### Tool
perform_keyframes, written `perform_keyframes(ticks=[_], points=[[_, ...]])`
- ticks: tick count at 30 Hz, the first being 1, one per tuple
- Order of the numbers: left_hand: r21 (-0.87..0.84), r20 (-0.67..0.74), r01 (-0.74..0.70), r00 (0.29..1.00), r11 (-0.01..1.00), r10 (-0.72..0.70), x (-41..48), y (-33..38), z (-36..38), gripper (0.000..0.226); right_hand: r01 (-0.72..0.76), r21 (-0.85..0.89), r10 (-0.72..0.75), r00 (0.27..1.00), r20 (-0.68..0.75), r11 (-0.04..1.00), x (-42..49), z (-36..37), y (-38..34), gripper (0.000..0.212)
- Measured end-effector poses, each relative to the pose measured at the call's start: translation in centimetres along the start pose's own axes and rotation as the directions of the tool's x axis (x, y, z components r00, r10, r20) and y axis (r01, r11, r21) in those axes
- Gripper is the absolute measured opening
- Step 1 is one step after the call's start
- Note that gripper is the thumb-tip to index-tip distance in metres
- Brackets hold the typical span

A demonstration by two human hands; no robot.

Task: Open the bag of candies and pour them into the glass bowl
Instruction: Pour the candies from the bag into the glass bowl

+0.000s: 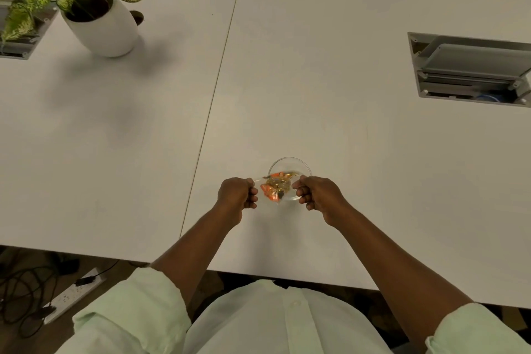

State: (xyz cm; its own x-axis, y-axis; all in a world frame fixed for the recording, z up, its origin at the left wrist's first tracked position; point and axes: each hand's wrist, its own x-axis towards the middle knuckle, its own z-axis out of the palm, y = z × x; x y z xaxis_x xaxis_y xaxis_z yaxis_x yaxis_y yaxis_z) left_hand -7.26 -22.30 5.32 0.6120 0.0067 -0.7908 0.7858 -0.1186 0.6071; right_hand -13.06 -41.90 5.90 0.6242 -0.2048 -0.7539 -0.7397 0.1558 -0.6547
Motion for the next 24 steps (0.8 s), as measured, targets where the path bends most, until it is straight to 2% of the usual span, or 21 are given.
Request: perform_keyframes(ticks=[6,15,24], points=[[0.128,-0.053,-0.090,0.994,0.988,0.097,0.18,0.02,-0.16,0.020,0.002,-0.011,-0.002,1.000,0.004,1.000,0.26,-0.11,-0.06,0.026],[0.171,-0.071,-0.124,0.988,0.977,0.138,-0.09,-0.01,-0.16,0.016,0.030,-0.037,-0.028,0.999,0.031,0.999,0.59,-0.29,-0.11,0.031],[0.202,-0.082,-0.148,0.983,0.968,0.167,-0.51,-0.51,-0.18,0.016,0.050,-0.089,-0.047,0.998,0.034,0.995,0.44,-0.58,0.29,0.027]])
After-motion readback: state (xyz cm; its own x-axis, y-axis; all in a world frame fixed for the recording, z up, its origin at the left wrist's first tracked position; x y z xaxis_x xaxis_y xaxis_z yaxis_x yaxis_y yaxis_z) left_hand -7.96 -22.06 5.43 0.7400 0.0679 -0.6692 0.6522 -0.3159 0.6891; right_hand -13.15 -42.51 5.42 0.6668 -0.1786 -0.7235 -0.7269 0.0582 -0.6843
